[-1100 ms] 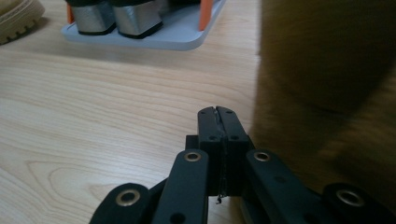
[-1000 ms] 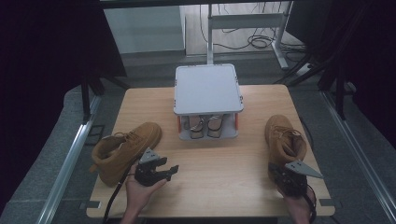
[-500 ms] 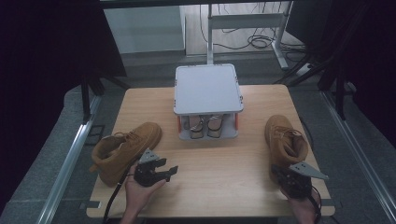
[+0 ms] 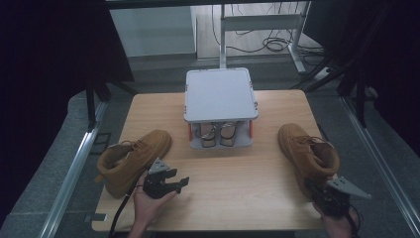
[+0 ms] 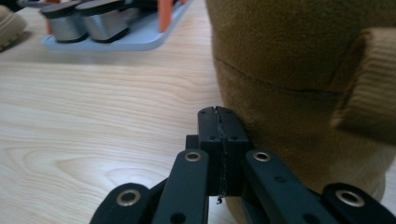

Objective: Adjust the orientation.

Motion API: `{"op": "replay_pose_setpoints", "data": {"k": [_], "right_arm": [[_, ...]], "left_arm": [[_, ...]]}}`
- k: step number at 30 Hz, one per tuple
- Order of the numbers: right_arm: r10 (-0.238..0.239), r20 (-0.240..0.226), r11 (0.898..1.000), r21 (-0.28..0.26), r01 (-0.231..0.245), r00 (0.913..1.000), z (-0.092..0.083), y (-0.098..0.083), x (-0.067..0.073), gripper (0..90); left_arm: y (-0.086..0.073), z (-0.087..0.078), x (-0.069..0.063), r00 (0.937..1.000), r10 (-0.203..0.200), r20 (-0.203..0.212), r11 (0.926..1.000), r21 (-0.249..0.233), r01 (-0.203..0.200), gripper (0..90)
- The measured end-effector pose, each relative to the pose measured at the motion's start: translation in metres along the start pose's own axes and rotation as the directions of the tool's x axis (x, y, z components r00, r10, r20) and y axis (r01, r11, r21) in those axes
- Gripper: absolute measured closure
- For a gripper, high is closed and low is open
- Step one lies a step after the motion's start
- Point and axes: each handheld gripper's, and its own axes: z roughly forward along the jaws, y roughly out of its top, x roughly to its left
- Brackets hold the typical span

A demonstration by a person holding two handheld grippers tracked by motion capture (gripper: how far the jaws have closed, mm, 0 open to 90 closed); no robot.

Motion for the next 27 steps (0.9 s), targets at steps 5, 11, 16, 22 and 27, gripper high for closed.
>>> {"op": "replay_pose_setpoints", "data": {"k": [5, 11, 16, 22, 27], "right_arm": [[0.031, 0.02, 0.999, -0.016, -0.03, 0.9993, -0.007, -0.002, -0.015, 89.2], [0.051, 0.053, 0.998, -0.03, -0.05, 0.9973, -0.011, -0.003, -0.026, 89.2], [0.05, 0.062, 0.998, -0.035, -0.048, 0.9968, -0.013, -0.003, -0.029, 89.2], [0.053, 0.048, 0.998, -0.042, -0.051, 0.9974, -0.012, -0.003, -0.026, 89.1], [-0.021, -0.022, 0.999, -0.032, 0.02, 0.9995, -0.001, 0.001, -0.002, 88.5]], "left_arm": [[0.0, 0.0, 0.001, 1.0, -0.003, -0.001, 1.0, 0.004, 0.003, 38.5], [-0.001, 0.0, 0.001, 1.0, -0.005, 0.0, 1.0, 0.003, 0.005, 38.5], [-0.001, -0.001, 0.002, 1.0, -0.005, -0.001, 1.0, 0.0, 0.005, 38.4], [0.0, -0.002, 0.002, 1.0, -0.006, -0.004, 1.0, -0.001, 0.006, 38.3], [0.0, -0.003, 0.002, 1.0, -0.004, -0.002, 1.0, -0.006, 0.004, 38.4]]}}
